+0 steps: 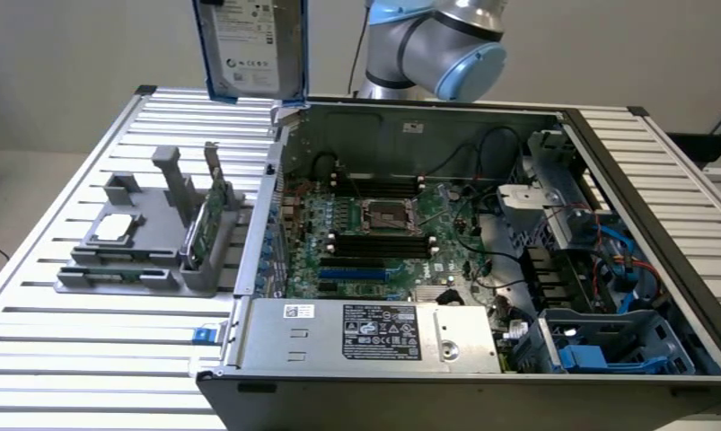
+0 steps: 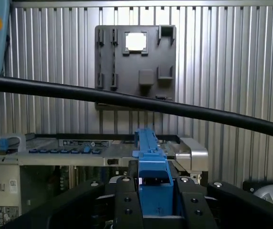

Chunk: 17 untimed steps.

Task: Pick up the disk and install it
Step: 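Pick up the disk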

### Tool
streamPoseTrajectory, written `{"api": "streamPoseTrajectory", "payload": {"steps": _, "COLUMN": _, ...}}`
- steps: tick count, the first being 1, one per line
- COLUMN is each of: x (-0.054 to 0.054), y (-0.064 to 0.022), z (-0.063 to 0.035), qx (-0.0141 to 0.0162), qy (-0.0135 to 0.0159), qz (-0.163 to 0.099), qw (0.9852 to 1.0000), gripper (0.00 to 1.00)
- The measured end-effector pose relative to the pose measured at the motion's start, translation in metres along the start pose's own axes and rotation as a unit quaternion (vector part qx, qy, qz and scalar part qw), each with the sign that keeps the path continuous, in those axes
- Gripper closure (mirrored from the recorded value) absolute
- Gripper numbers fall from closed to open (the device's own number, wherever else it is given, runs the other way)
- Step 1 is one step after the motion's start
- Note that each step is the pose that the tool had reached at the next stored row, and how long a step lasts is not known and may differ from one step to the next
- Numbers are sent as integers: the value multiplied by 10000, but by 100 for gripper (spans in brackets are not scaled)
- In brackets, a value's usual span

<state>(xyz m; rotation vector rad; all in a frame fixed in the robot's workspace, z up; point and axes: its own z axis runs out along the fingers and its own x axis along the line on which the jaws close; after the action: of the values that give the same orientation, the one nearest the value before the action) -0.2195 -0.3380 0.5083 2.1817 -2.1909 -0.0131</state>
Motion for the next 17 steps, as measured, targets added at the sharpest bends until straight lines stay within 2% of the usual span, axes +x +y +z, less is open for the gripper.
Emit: {"api": "streamPoseTrajectory", "payload": {"steps": 17, "x": 305, "y": -774, "z": -23, "qx": -18, "qy": 0, "qz": -1, "qw": 10000, "gripper": 67}}
